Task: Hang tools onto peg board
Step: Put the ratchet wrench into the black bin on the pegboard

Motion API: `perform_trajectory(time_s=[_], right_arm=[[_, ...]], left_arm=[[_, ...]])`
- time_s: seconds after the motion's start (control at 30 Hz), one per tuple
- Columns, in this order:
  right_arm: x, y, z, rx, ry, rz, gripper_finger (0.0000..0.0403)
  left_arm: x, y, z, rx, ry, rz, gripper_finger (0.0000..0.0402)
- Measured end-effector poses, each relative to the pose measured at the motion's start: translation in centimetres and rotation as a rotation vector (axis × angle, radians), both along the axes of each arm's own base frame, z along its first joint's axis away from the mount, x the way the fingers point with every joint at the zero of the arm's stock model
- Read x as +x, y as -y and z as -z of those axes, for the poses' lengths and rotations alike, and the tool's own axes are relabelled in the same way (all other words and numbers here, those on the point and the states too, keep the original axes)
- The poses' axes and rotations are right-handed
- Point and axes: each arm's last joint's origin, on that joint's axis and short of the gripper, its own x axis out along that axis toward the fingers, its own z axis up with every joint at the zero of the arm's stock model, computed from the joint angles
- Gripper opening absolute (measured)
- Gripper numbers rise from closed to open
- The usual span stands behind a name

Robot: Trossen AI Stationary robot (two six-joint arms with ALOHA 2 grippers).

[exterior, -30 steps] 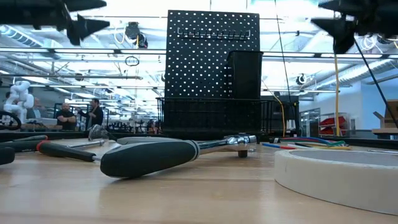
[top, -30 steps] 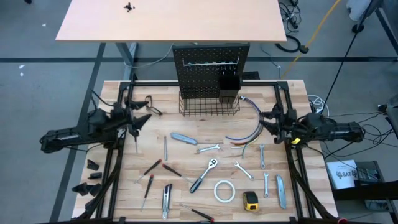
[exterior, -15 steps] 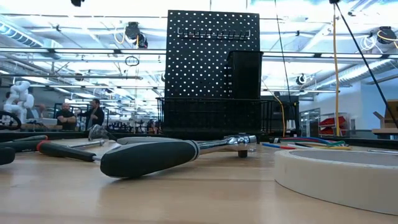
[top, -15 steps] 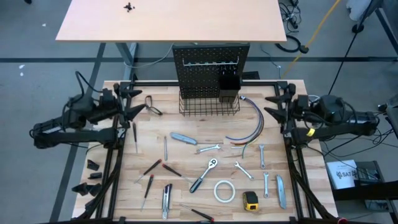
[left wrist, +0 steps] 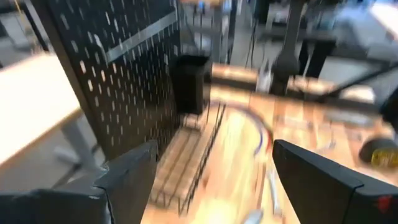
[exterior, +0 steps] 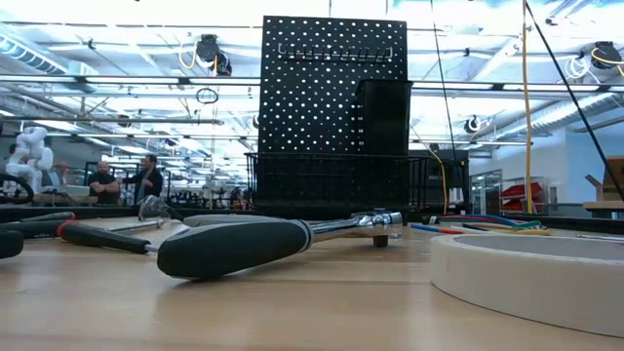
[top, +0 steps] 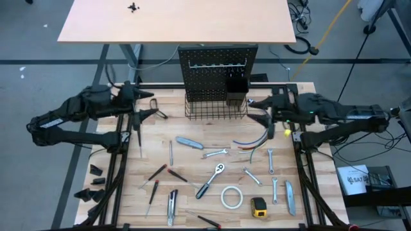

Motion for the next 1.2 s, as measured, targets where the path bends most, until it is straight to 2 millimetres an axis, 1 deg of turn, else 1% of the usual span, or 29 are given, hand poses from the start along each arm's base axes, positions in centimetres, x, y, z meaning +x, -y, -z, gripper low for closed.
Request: perform_trajectory(time_s=[0.1, 0.27, 0.43, 0.5, 0.63, 0.77, 0.87, 0.97, 1.1, 1.2], right_arm=[[2.1, -0.2, 0.6, 0.013, -0.055, -0.039, 0.0185], [5.5, -0.8, 1.8, 0.025, -0.116, -0.122, 0.0185], [9.1, -2.3, 3.0, 0.059, -0.144, -0.192, 0.0185], [10.3, -3.0, 3.1, 0.126, -0.159, -0.193, 0.0185], [12.4, -4.4, 3.2, 0.334, -0.17, -0.167, 0.0185], [13.8, -5.4, 2.9, 0.542, -0.17, -0.17, 0.0185], [14.5, -6.2, 3.2, 0.685, -0.19, -0.156, 0.0185], [15.0, -6.9, 4.0, 0.808, -0.219, -0.112, 0.0185], [15.3, -7.8, 5.6, 1.0, -0.295, 0.004, 0.0185], [15.7, -8.8, 7.0, 1.064, -0.353, 0.07, 0.0185]], left_arm=[[-0.1, 0.1, 0.8, -0.006, -0.09, 0.02, 0.0318], [-0.4, 0.4, 1.3, -0.048, -0.144, 0.104, 0.0318], [-1.5, 0.8, 1.8, -0.09, -0.196, 0.164, 0.0318], [-2.0, 0.9, 1.8, -0.106, -0.202, 0.19, 0.0318], [-2.7, 1.2, 1.7, -0.117, -0.183, 0.226, 0.0318], [-3.0, 1.2, 1.7, -0.117, -0.174, 0.23, 0.0318], [-2.8, 1.3, 2.0, -0.128, -0.182, 0.247, 0.0318], [-2.6, 1.2, 2.4, -0.134, -0.193, 0.246, 0.0318], [-2.3, 1.2, 2.7, -0.159, -0.19, 0.227, 0.0318], [-2.3, 1.0, 2.8, -0.169, -0.187, 0.17, 0.0318]])
